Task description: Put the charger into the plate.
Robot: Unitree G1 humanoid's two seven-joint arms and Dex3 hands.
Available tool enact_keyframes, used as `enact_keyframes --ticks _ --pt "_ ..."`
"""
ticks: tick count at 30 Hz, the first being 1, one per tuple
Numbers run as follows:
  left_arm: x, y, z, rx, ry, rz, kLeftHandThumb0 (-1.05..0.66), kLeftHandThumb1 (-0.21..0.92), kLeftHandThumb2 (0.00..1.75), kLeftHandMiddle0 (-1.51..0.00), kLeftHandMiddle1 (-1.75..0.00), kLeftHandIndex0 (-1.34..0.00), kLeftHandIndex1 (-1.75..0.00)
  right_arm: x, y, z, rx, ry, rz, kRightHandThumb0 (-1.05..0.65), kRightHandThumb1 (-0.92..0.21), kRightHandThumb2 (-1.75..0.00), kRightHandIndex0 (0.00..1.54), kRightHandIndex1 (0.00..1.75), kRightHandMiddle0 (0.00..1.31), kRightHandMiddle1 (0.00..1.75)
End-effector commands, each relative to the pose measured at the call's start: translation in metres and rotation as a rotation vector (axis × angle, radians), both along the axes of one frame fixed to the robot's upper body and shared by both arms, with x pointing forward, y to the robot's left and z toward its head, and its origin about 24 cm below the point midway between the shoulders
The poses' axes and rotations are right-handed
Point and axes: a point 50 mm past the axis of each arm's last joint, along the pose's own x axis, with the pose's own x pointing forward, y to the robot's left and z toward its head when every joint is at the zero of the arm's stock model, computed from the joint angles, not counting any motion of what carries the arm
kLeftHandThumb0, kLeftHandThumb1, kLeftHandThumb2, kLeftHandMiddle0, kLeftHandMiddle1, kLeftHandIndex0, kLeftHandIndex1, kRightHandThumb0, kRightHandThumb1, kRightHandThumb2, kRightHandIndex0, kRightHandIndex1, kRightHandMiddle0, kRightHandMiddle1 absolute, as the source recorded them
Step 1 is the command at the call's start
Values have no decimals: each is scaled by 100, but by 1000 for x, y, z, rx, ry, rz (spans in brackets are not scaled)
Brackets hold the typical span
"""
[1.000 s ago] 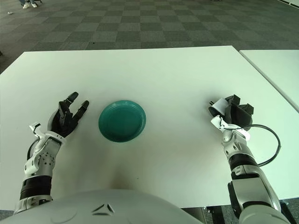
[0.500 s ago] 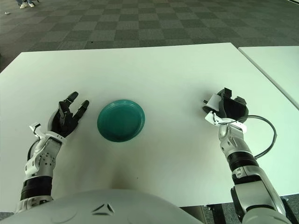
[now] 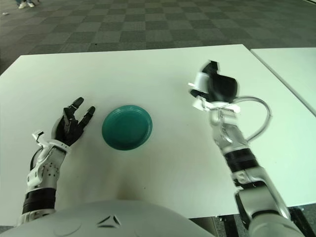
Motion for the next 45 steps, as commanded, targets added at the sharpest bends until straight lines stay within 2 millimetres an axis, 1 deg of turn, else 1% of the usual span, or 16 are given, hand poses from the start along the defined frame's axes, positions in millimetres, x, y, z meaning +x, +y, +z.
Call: enact_keyframes --ticks 1,2,5,7,9,11,15,17,20,23,26,28,32,39,45 --pt "-10 -4 -12 -4 67 3 -78 92 90 -43 0 0 -80 2 39 3 -11 -6 138 -41 -56 -101 114 175 43 175" --pt "-10 -5 -12 -4 67 3 -78 92 90 -43 0 0 -80 3 46 0 -18 -4 159 -41 -56 -100 114 175 42 175" --pt "-12 -7 -12 -4 67 3 -78 92 90 -43 0 0 -80 6 53 -8 -35 2 192 -41 -56 -100 114 175 42 174" --pt "-13 -9 -12 -5 67 3 -78 92 90 -43 0 0 -80 6 63 -17 -56 5 241 -41 -56 -100 113 175 44 173" --pt "-15 -11 -12 -5 67 3 -78 92 90 -43 0 0 -80 3 72 -15 -72 -10 287 -41 -55 -100 113 175 45 172" --pt "-18 -13 -11 -5 66 2 -78 92 90 -43 0 0 -80 -1 73 -14 -90 -18 309 -41 -54 -100 112 175 46 171" --pt "-23 -20 -10 -5 64 1 -78 92 90 -43 0 0 -80 -6 78 -11 -196 -14 365 -41 -56 -96 111 175 48 167" --pt "-25 -21 -9 -5 64 2 -78 92 90 -43 0 0 -80 -11 82 -15 -251 -3 386 -41 -56 -93 111 175 49 165" --pt "-29 -26 -8 -5 63 2 -78 92 90 -43 0 0 -80 -26 91 -20 -311 25 427 -41 -57 -90 112 175 50 163" --pt "-33 -31 -7 -6 63 1 -78 92 90 -43 0 0 -80 -34 94 -22 -329 50 443 -41 -58 -88 112 175 50 162" --pt "-37 -36 -7 -7 65 0 -78 92 90 -43 0 0 -80 -49 105 -33 -332 102 499 -41 -59 -87 114 175 49 162" --pt "-39 -39 -7 -7 66 0 -78 92 90 -43 0 0 -80 -54 109 -38 -330 123 528 -41 -59 -87 115 175 49 162" --pt "-43 -45 -7 -8 66 0 -78 92 90 -43 0 0 -80 -59 110 -45 -293 176 561 -40 -60 -88 116 175 47 164" --pt "-50 -55 -6 -8 65 -1 -78 92 90 -43 0 0 -80 -69 108 -56 -263 281 595 -41 -57 -96 116 175 44 171" --pt "-53 -60 -5 -8 66 -1 -78 92 90 -43 0 0 -80 -78 108 -55 -270 354 644 -41 -55 -99 117 175 45 172"
